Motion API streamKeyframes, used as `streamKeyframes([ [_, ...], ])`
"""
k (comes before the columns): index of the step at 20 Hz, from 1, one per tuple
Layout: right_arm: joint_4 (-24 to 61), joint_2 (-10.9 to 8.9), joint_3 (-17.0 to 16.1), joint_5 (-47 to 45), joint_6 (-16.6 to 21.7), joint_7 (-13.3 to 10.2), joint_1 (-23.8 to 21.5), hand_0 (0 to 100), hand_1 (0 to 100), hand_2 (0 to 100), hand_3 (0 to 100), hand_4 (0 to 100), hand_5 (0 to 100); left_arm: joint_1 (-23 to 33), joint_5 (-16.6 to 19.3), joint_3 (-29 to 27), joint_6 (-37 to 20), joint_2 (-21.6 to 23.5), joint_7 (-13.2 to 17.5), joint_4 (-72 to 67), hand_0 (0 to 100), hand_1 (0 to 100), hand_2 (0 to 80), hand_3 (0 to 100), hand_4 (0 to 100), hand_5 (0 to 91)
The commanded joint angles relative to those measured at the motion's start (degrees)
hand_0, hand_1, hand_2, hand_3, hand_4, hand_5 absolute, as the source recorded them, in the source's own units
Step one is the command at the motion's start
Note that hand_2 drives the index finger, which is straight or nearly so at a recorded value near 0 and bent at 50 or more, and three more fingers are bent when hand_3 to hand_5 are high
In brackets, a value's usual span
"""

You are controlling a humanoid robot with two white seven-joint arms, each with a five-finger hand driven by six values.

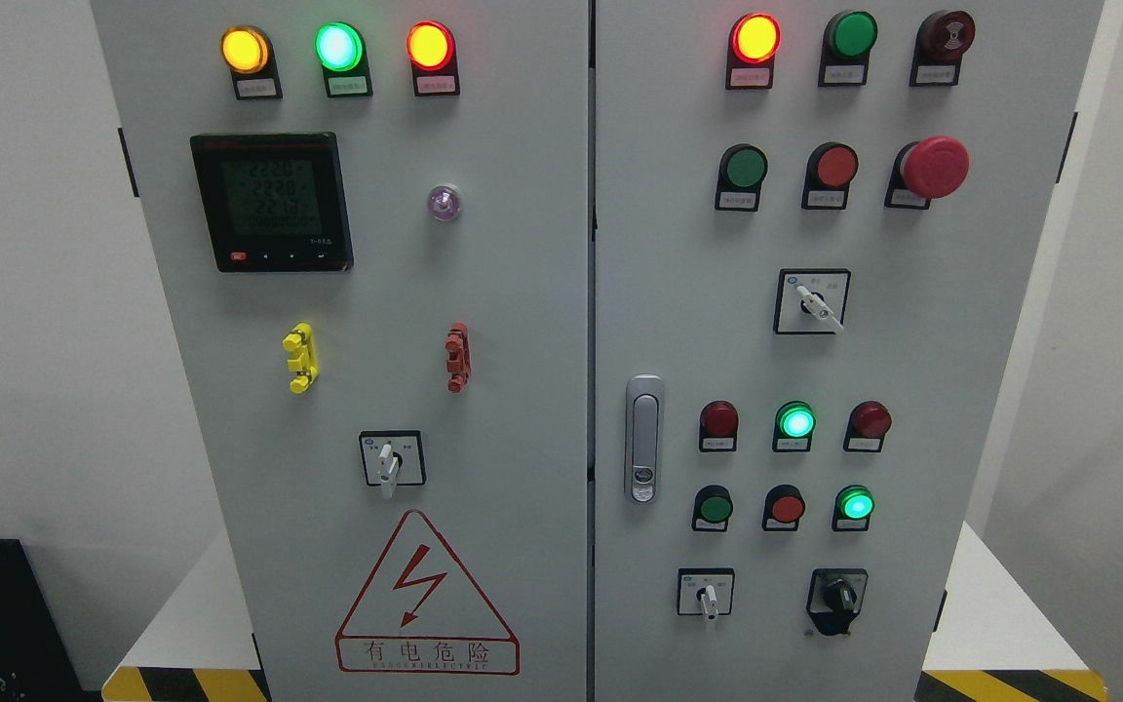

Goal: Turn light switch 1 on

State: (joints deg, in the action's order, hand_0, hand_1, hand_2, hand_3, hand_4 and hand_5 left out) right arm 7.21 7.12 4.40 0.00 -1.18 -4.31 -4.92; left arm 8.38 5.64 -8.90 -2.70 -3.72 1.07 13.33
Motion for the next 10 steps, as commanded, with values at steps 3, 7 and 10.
streamKeyframes([
  [3, 0.0, 0.00, 0.0, -1.4, 0.0, 0.0, 0.0, 0, 0, 0, 0, 0, 0, 5.1, -0.2, 3.4, -0.1, 0.7, -0.3, 18.3, 19, 30, 0.0, 0, 0, 0.0],
  [7, 0.0, 0.00, 0.0, -1.4, 0.0, 0.0, 0.0, 0, 0, 0, 0, 0, 0, 8.8, -0.5, 5.1, -0.6, 2.3, -0.2, 28.9, 17, 28, 0.0, 0, 0, 0.0],
  [10, 0.0, 0.00, 0.0, -1.4, 0.0, 0.0, 0.0, 0, 0, 0, 0, 0, 0, 11.4, -0.5, 7.6, -1.0, 3.6, -0.6, 38.6, 16, 27, 0.0, 0, 0, 0.0],
])
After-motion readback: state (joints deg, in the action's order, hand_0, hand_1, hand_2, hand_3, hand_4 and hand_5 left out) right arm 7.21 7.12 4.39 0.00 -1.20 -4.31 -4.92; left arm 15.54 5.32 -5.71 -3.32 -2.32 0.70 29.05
